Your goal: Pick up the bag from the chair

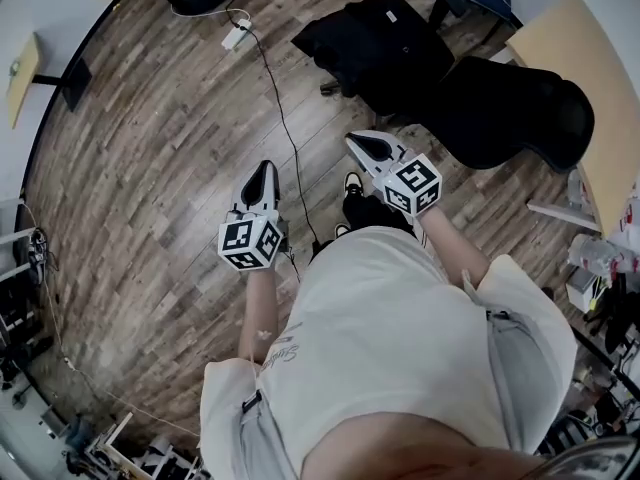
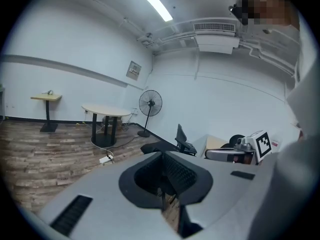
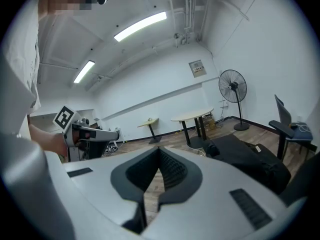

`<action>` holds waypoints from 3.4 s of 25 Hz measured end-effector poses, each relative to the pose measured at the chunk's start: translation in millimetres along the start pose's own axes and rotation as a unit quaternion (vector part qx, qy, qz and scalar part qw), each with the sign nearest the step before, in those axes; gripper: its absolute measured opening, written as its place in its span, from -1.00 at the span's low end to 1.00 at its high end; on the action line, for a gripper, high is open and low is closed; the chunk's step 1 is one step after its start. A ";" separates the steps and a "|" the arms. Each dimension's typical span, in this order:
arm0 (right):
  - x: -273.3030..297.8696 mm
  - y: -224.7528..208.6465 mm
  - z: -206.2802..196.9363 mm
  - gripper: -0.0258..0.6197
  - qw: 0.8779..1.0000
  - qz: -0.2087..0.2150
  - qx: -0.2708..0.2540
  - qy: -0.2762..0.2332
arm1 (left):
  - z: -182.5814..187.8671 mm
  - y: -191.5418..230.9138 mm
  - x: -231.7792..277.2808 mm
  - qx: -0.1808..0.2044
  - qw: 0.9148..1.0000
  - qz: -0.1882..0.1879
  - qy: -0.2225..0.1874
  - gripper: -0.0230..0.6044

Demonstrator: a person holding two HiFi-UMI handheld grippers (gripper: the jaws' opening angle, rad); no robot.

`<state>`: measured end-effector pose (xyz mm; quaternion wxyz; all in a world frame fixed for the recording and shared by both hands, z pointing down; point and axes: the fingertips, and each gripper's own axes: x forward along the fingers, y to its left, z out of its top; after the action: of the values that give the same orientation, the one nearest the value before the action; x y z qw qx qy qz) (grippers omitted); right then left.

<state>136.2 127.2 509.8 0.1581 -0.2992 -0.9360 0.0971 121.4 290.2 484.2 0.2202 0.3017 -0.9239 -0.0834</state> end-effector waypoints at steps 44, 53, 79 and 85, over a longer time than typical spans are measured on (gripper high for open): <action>193.8 -93.7 65.7 -0.93 0.977 -0.211 0.020 0.033 | 119.2 162.6 231.3 0.082 0.970 -0.220 0.057 -0.84; 158.8 -162.0 48.5 -0.93 0.961 -0.267 0.071 0.007 | 125.4 122.6 299.5 0.107 0.961 -0.237 0.092 -0.84; 66.6 -321.5 50.1 -0.93 0.892 -0.422 0.154 -0.055 | 138.4 -40.4 454.3 0.208 0.870 -0.416 0.160 -0.84; 42.4 -311.3 42.5 -0.93 0.847 -0.498 0.175 -0.063 | 121.8 -47.4 465.5 0.230 0.831 -0.468 0.194 -0.84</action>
<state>-76.4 -101.1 566.4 0.1753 0.2462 -0.9349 0.1859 -245.3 -22.0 528.4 0.2535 0.7498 -0.6032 0.0987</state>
